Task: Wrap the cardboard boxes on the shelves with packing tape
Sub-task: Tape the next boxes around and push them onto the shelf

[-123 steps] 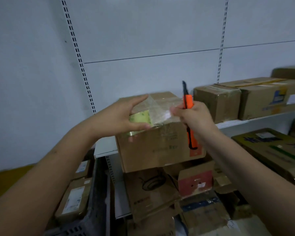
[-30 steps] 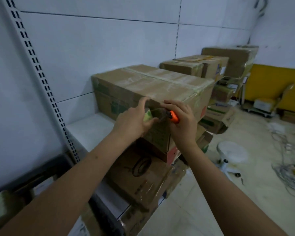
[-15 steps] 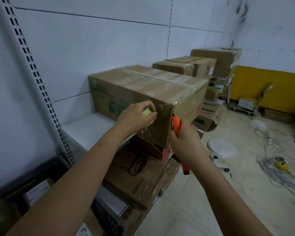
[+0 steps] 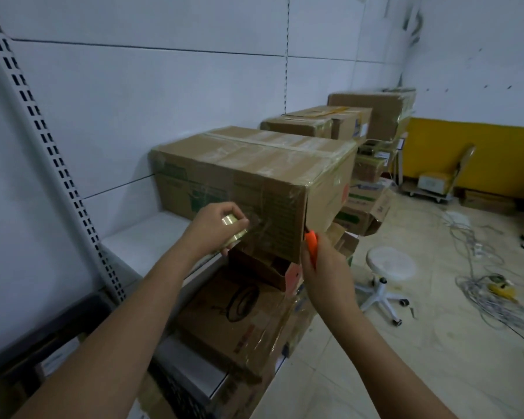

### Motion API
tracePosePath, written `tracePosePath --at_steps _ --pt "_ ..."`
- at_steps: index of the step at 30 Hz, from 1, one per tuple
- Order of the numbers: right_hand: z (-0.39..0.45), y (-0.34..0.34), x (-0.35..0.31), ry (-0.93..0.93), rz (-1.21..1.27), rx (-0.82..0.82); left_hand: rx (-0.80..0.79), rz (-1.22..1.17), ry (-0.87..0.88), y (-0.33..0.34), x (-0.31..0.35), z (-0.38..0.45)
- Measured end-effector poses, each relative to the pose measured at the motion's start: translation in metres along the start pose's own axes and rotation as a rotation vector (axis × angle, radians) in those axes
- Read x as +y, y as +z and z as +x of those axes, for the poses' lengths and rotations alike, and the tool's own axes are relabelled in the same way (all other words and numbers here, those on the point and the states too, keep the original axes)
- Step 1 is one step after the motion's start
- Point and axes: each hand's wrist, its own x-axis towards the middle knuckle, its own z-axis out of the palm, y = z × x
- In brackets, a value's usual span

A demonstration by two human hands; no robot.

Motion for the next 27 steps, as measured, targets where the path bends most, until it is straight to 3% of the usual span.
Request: tracePosePath --at_steps 3,7,11,14,18,22,25,27 --pt "0.037 -0.021 -0.01 -0.14 0.091 0.234 0.024 -0.087 0.018 0.005 0.002 -0.002" --pt "0.089 -0.022 -0.009 -0.248 0.143 0.182 0.056 -0.154 0.021 0.008 0.005 -0.007" --pt "0.094 0.002 -0.011 -0.295 0.171 0.279 0.136 -0.212 0.009 0.01 0.008 -0.014" --pt "0.097 0.006 -0.016 -0.277 0.223 0.229 0.347 -0.313 0.001 0.019 0.015 -0.017" --pt "0.104 -0.01 0.001 -0.213 0.552 -0.062 0.676 -0.361 -0.013 0.042 0.031 -0.022" --pt "0.118 -0.018 0.038 -0.1 0.737 0.058 0.894 -0.406 -0.002 0.07 0.045 -0.02" --pt "0.14 -0.013 0.068 -0.076 0.692 0.093 0.949 -0.389 0.023 0.09 0.052 -0.015" --pt "0.156 -0.012 0.082 -0.111 0.638 0.108 0.982 -0.249 -0.002 0.103 0.055 -0.009"
